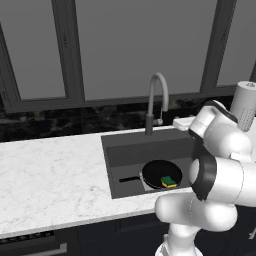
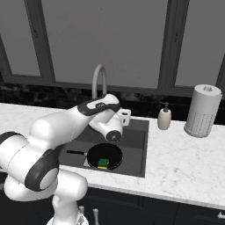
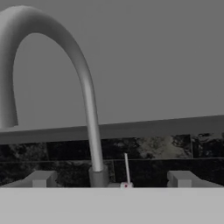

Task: Pick the pan and sponge and place them into the sink. Then turn on the water.

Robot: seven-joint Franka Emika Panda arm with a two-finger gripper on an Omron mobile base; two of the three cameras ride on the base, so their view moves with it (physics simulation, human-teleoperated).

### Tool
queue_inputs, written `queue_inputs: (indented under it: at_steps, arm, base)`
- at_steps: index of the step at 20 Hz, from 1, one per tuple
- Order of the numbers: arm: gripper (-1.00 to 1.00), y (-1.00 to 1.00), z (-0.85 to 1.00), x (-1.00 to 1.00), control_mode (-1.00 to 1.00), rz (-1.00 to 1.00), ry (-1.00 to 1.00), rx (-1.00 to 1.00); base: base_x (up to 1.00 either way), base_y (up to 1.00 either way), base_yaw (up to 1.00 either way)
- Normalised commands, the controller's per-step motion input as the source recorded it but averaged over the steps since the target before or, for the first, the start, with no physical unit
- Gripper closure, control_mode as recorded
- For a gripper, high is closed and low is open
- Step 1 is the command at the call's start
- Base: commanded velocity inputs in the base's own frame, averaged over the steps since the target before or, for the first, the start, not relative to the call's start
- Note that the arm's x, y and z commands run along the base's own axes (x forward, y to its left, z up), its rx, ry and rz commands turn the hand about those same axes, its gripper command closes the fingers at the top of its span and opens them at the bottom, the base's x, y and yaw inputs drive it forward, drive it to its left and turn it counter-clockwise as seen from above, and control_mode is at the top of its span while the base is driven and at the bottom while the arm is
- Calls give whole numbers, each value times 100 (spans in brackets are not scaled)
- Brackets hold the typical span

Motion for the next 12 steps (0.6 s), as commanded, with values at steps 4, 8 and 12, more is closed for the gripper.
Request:
queue_inputs:
  at_steps: [4, 8, 12]
  arm:
    - [-100, 0, -22, 13, -100, 0, -5, 0]
    - [-100, 3, -19, 22, -100, 0, -6, 0]
    - [-100, 0, -26, 14, -100, 0, -7, 0]
  base:
    - [0, 0, 0]
    - [0, 0, 0]
    - [0, 0, 0]
